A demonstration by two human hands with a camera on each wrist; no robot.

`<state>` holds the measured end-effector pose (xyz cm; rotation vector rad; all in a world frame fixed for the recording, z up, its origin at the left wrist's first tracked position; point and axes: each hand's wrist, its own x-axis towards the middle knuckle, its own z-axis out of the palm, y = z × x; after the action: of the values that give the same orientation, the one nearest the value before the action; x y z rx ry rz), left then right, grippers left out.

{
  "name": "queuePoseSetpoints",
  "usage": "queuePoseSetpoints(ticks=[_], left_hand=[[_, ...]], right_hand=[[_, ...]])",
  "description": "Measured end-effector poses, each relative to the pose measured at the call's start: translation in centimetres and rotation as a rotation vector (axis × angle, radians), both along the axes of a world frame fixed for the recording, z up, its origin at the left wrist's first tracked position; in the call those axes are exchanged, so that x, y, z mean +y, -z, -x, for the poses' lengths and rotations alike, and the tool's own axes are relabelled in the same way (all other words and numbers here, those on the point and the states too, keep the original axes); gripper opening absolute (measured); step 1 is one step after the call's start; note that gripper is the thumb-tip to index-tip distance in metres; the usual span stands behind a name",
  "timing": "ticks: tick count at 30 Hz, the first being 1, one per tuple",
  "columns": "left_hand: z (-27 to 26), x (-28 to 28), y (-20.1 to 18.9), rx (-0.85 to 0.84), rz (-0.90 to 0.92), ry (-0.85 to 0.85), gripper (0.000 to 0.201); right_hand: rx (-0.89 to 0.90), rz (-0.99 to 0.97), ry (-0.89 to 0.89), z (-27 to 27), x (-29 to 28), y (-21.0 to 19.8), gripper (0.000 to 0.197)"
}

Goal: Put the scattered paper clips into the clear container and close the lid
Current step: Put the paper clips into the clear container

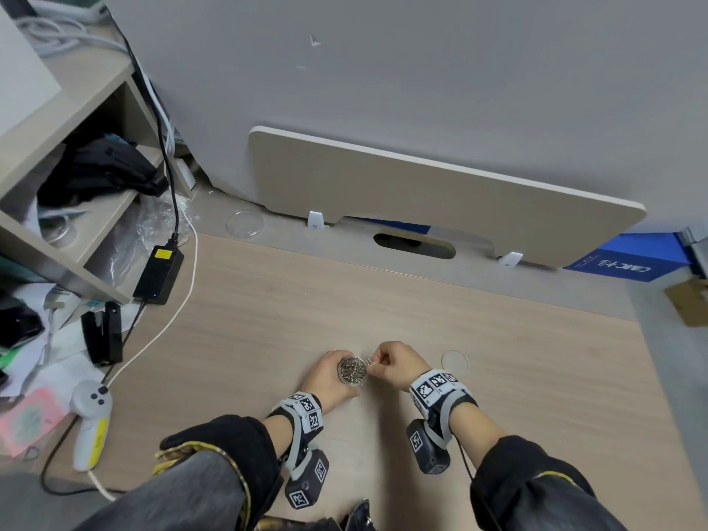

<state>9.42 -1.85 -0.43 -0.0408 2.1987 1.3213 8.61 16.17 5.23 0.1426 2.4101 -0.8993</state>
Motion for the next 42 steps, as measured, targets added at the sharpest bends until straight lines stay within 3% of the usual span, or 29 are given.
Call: queuePoseSetpoints(ticks=[3, 5, 8, 11, 15, 20, 28, 32, 37, 39, 42], left_hand=[[-0.1, 0.6, -0.2, 0.008, -0.005, 0.044, 0.073], [-0.3, 0.7, -0.1, 0.009, 0.001, 0.062, 0.076], [-0.4, 0.5, 0.3, 0.018, 0.007, 0.042, 0.072], [-0.5, -0.3, 0.5, 0.039, 0.039, 0.017, 0.073], [-0.5, -1.2, 0.6, 0.024, 0.036, -0.008, 0.075], [-0.8, -1.8, 0.9, 0.020, 0.037, -0.019, 0.074], [-0.9, -1.7, 1.1, 0.022, 0.040, -0.022, 0.076], [-0.9, -1.6, 1.1, 0.022, 0.031, -0.021, 0.077], [-0.6, -1.2, 1.1, 0.005, 0.028, -0.027, 0.078], [-0.4, -0.8, 0.8, -0.002, 0.014, -0.008, 0.074], [0.0, -0.2, 0.2, 0.009, -0.003, 0.035, 0.066]], right_hand=[[-0.011, -0.074, -0.078, 0.2, -1.1, -0.4, 0.017], [-0.033, -0.018, -0.062, -0.1, -1.5, -0.2, 0.016], [0.048, 0.076, 0.108, -0.5, -0.8, 0.3, 0.010], [0.074, -0.074, 0.260, -0.8, 1.2, 1.1, 0.004], [-0.047, -0.250, 0.183, -2.0, 2.4, 2.9, 0.019], [-0.007, -0.338, 0.228, -2.8, 0.2, 4.4, 0.020], [-0.011, -0.447, 0.074, -3.0, -0.5, 5.0, 0.020], [-0.082, -0.327, 0.067, -2.5, -0.2, 4.4, 0.018], [0.016, 0.153, 0.257, -0.8, -1.1, 1.5, 0.017], [-0.002, 0.208, 0.172, -0.2, -1.9, 0.4, 0.019], [0.021, 0.123, 0.062, 0.3, -2.9, 0.3, 0.023]])
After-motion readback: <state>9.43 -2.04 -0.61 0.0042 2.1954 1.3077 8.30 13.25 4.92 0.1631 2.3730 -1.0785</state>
